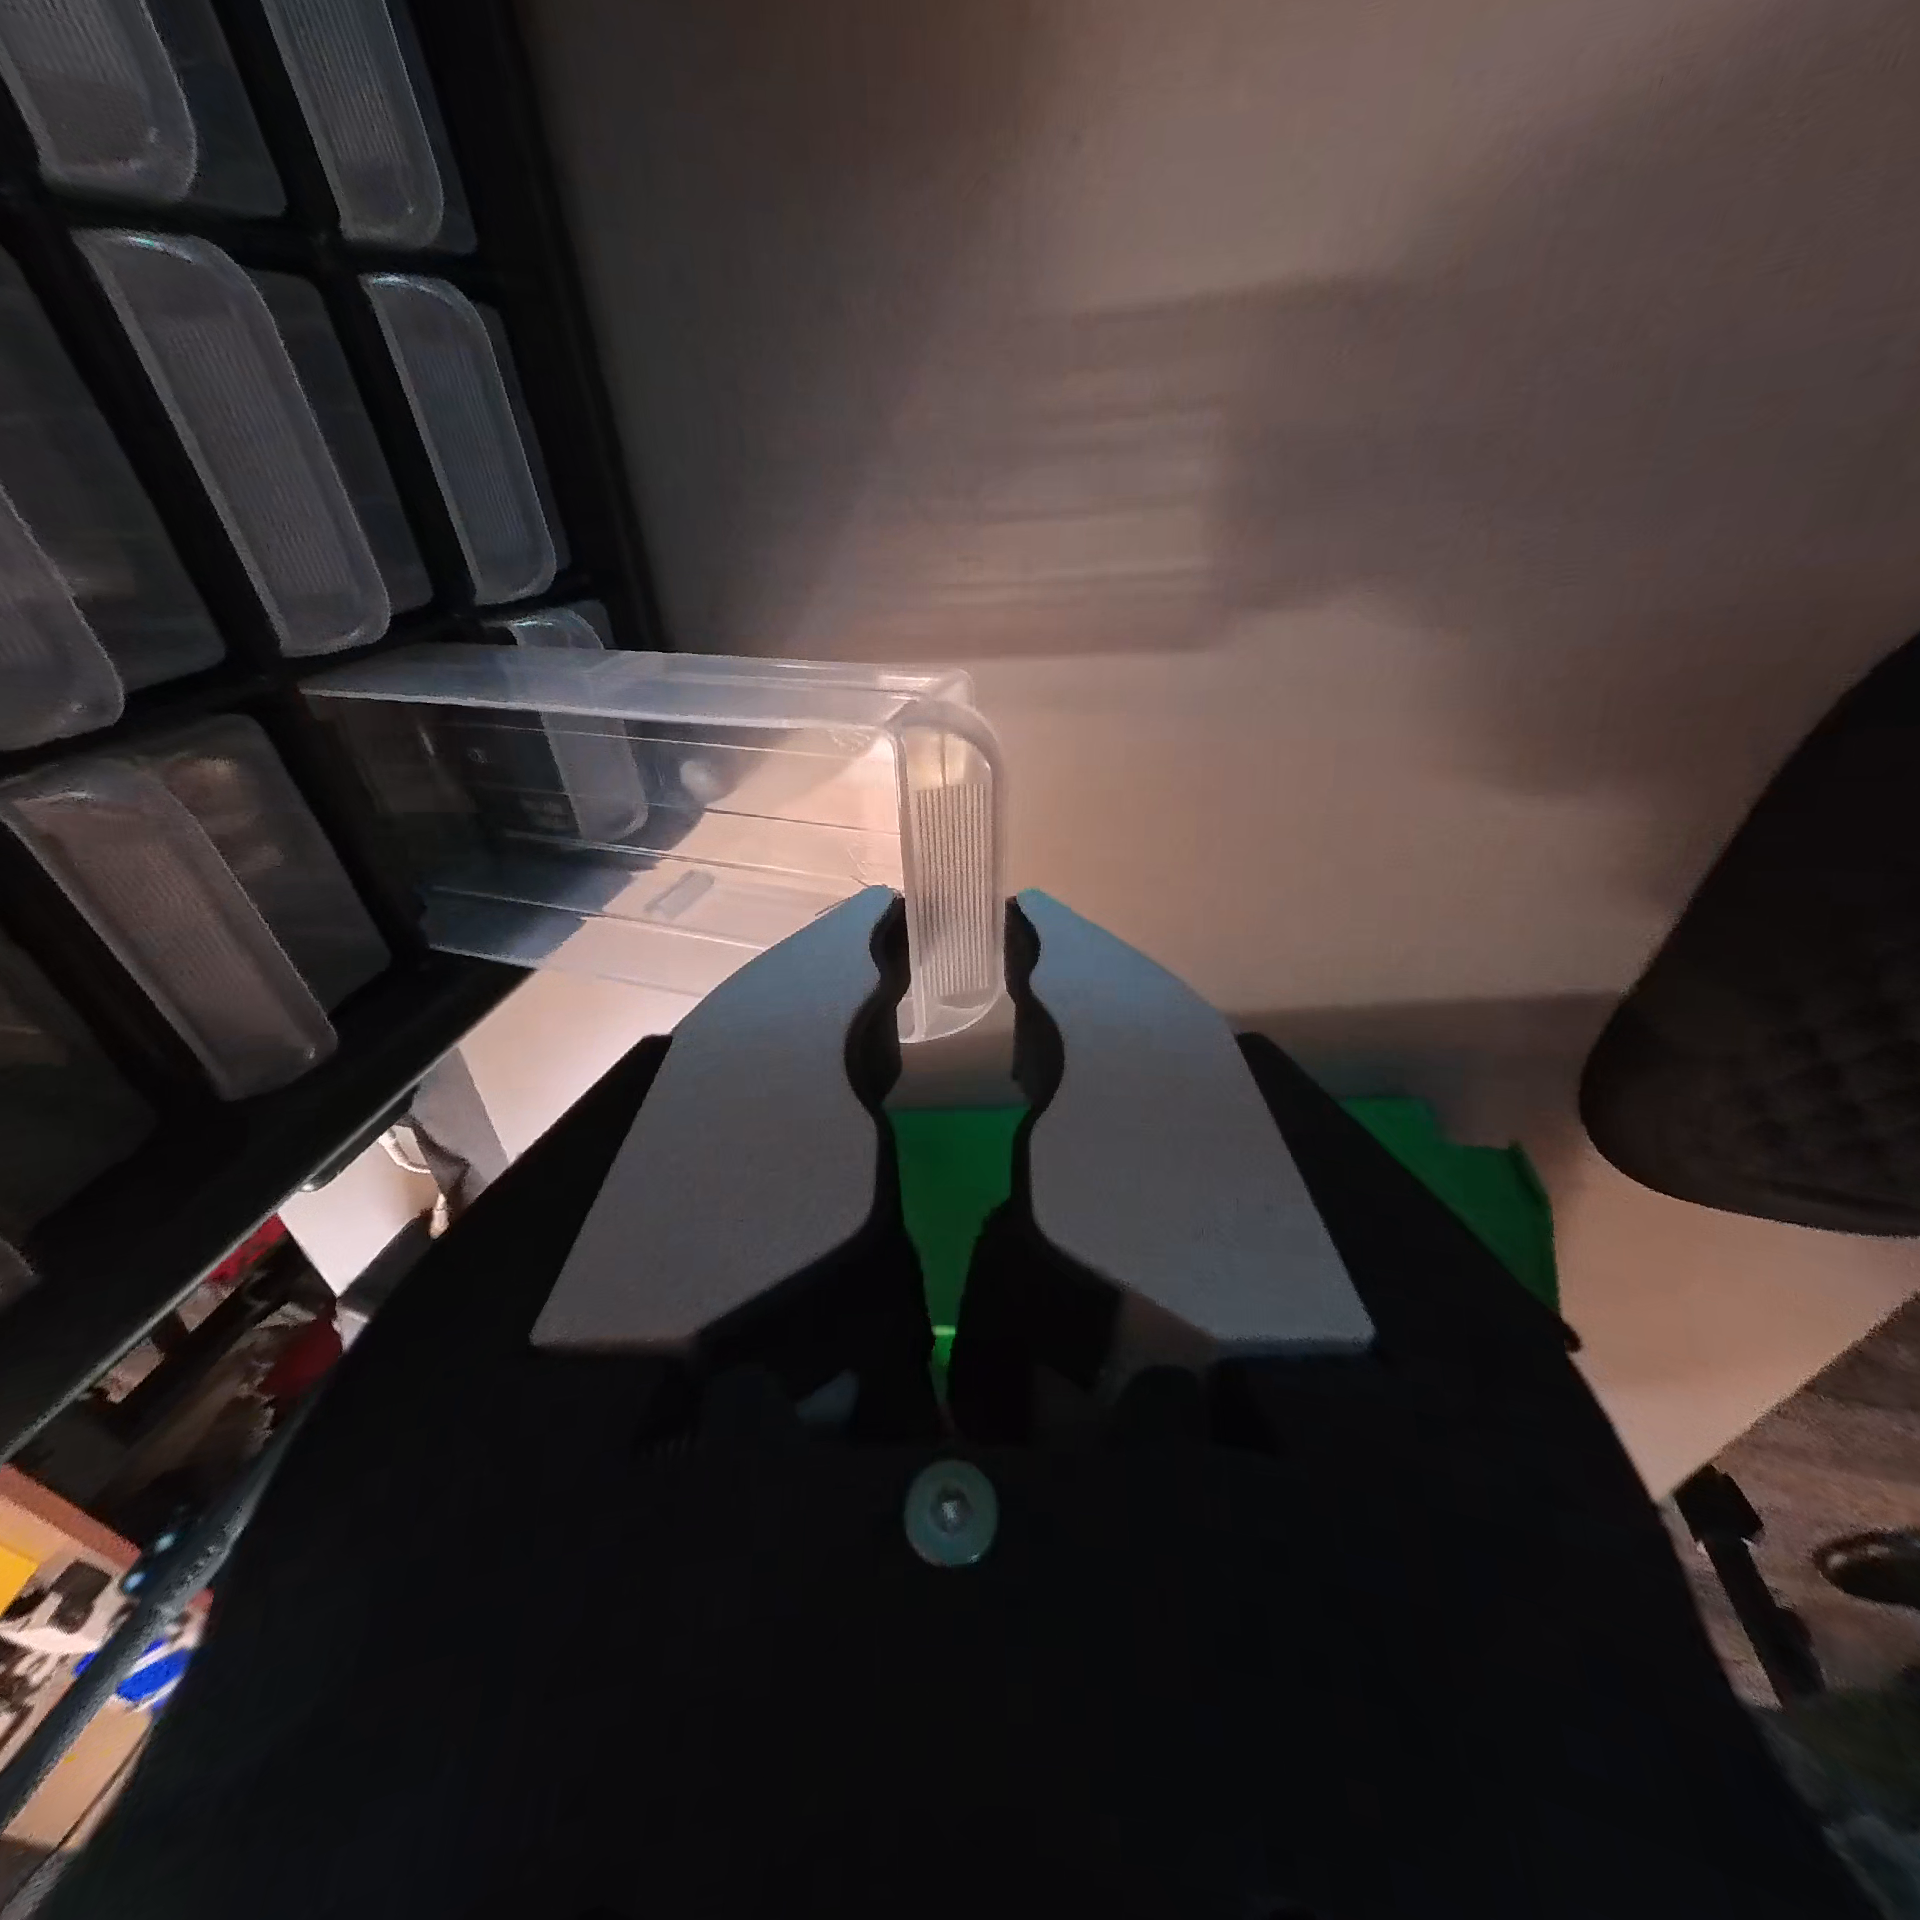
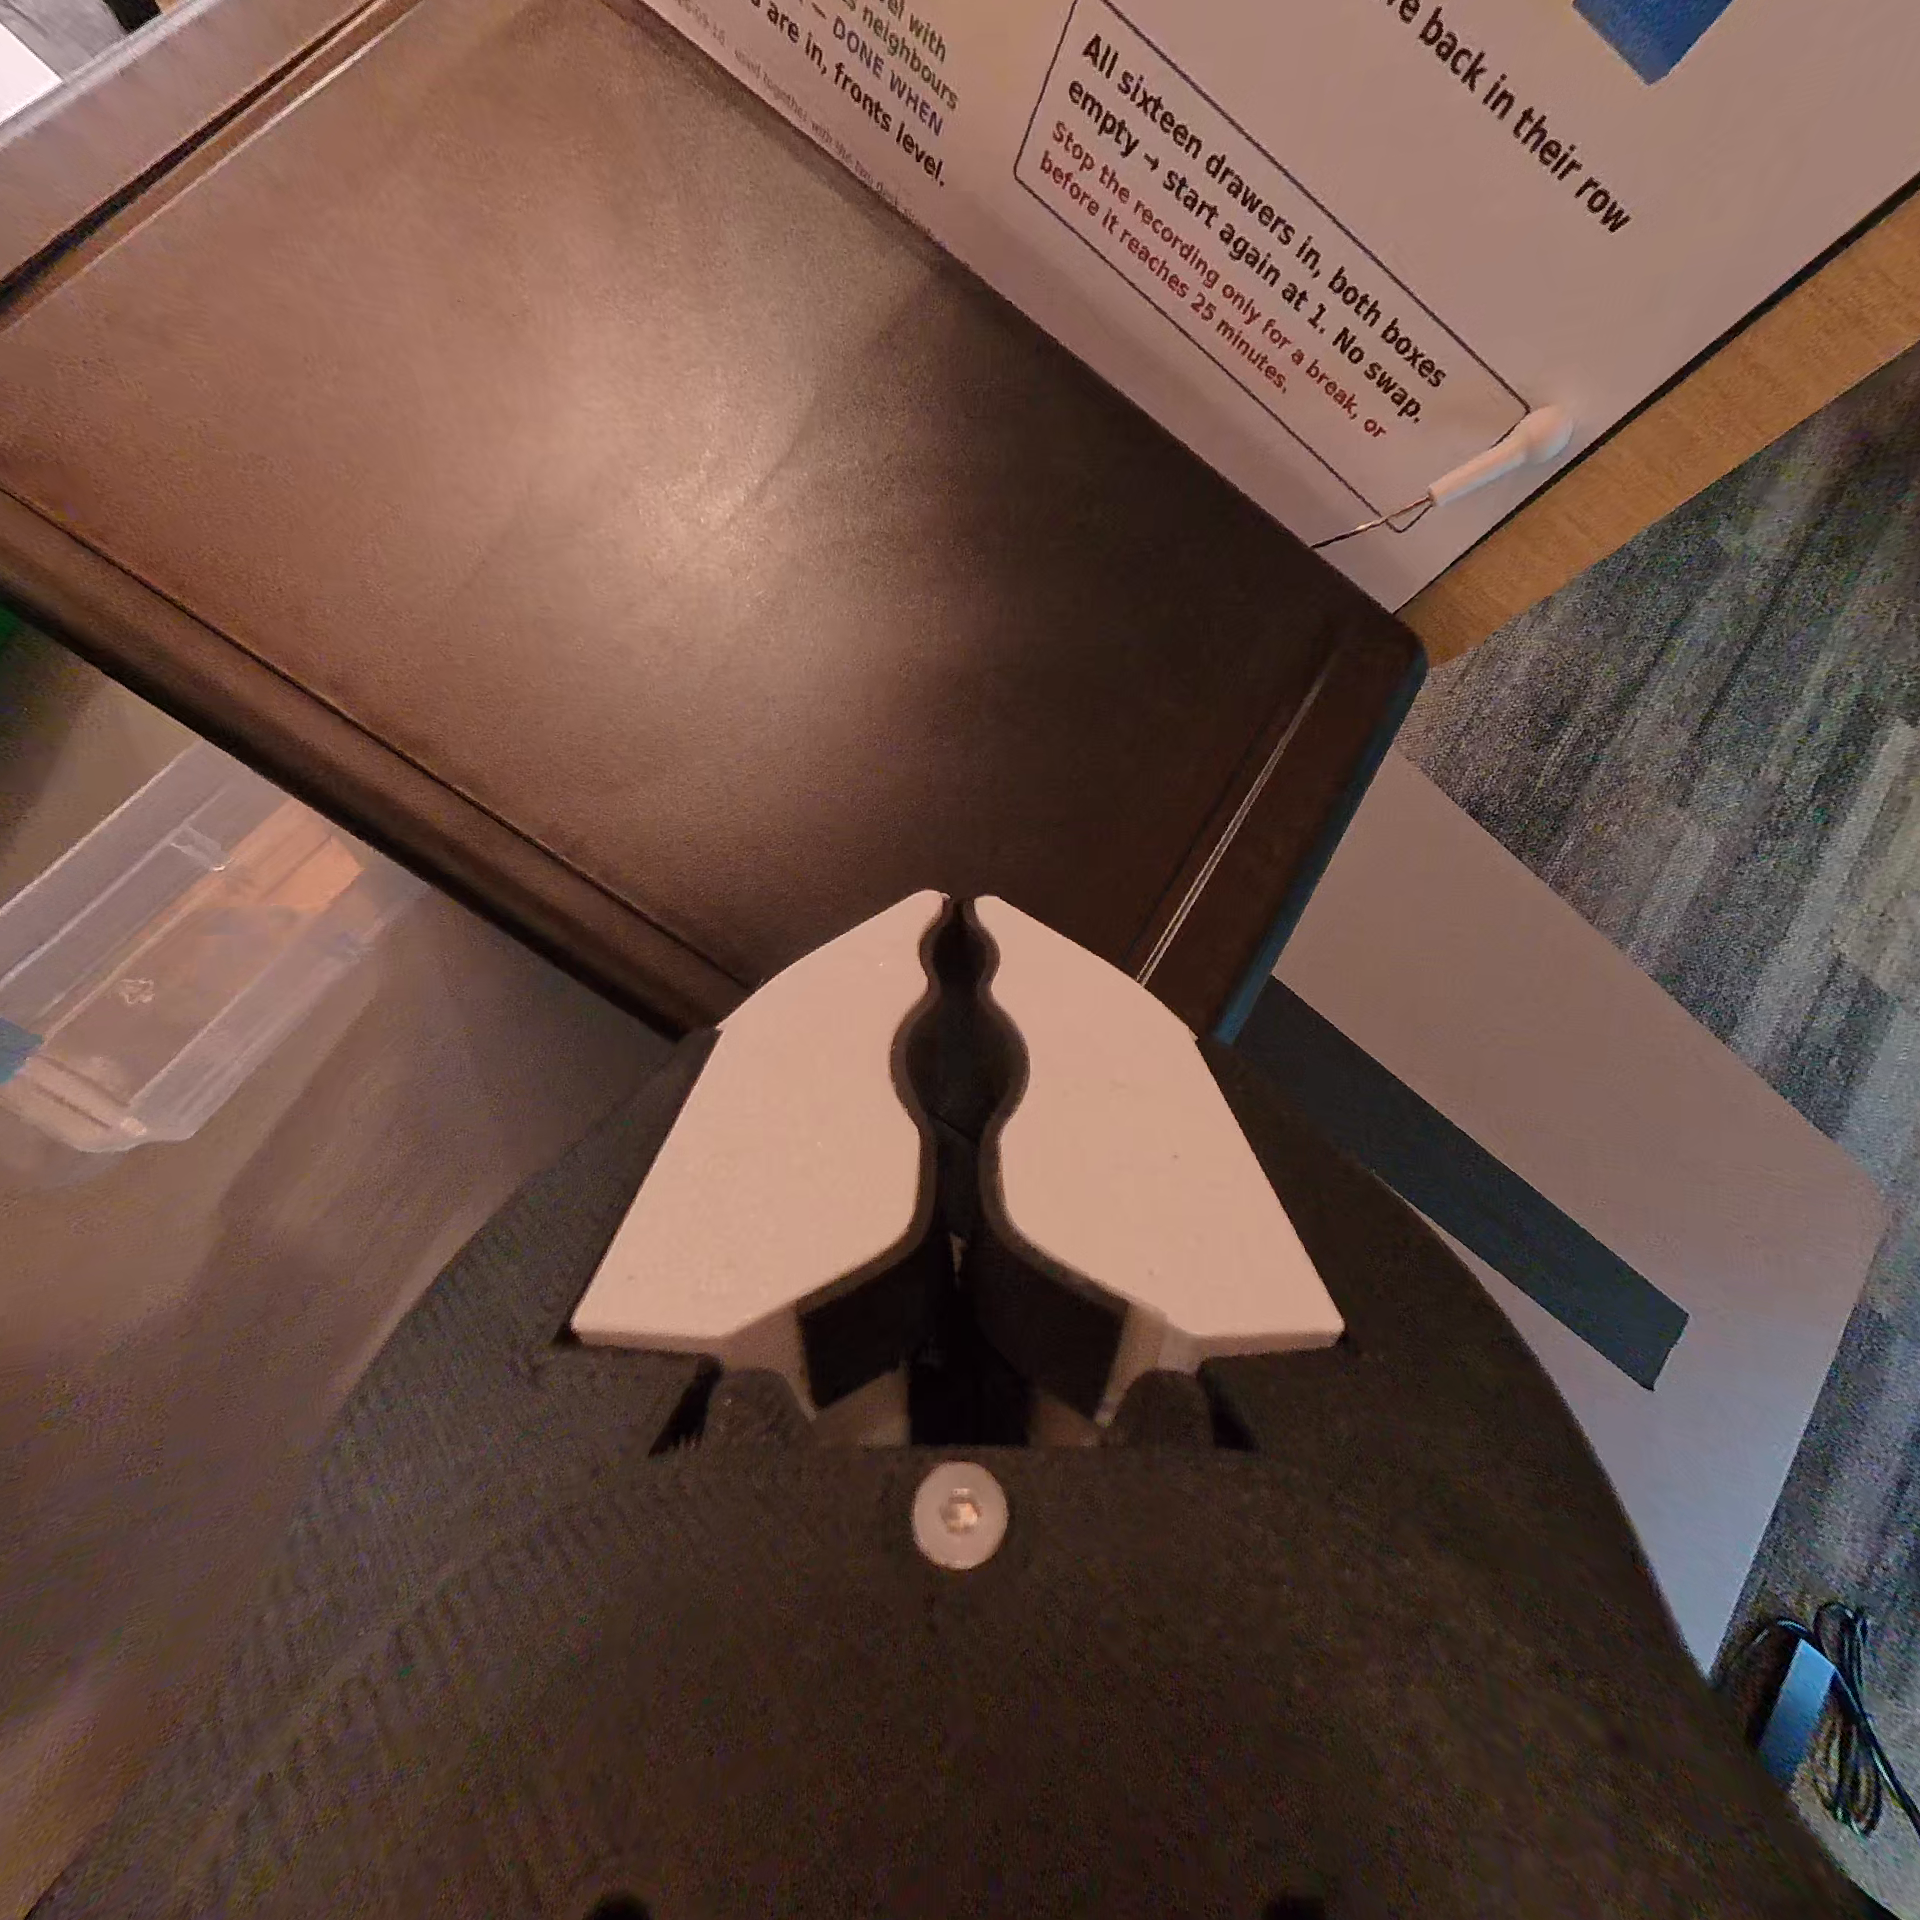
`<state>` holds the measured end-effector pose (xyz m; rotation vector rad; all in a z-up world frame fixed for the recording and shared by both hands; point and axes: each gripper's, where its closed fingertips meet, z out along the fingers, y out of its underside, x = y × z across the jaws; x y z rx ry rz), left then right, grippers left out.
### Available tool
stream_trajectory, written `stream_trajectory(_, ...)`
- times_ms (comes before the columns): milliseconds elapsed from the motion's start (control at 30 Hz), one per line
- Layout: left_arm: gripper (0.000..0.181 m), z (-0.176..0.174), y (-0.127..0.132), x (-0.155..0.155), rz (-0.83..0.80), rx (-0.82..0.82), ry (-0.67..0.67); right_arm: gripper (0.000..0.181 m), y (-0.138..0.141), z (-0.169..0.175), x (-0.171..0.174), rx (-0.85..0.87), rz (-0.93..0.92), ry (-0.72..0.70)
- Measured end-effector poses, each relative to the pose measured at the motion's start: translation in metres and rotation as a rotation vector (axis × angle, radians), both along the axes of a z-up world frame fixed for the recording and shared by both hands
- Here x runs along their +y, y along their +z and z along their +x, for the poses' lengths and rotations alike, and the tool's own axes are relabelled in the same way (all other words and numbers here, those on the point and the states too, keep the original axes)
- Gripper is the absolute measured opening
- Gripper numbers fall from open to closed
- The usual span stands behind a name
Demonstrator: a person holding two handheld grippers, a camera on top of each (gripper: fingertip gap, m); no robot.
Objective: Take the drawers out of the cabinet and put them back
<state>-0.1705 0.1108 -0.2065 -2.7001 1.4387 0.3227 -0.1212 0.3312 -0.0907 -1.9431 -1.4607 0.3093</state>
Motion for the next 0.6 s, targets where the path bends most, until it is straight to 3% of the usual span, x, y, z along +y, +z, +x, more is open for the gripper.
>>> stream_trajectory(133, 0.017, -0.018, -0.009, 0.014, 0.083, 0.085, 0.025, 0.001, 0.0, 0.0, 0.0, 0.003, 0.007, -0.002)
stream_trajectory(367, 0.018, -0.036, -0.013, 0.047, 0.199, 0.097, 0.064, 0.001, 0.0, 0.0, 0.0, -0.001, 0.009, 0.0)
stream_trajectory(500, 0.019, -0.058, -0.01, 0.075, 0.357, 0.201, 0.102, 0.001, 0.0, 0.0, 0.0, 0.003, 0.011, 0.003)
stream_trajectory(600, 0.024, -0.062, -0.003, 0.078, 0.471, 0.29, 0.092, 0.002, 0.0, 0.0, 0.0, 0.016, 0.008, 0.01)
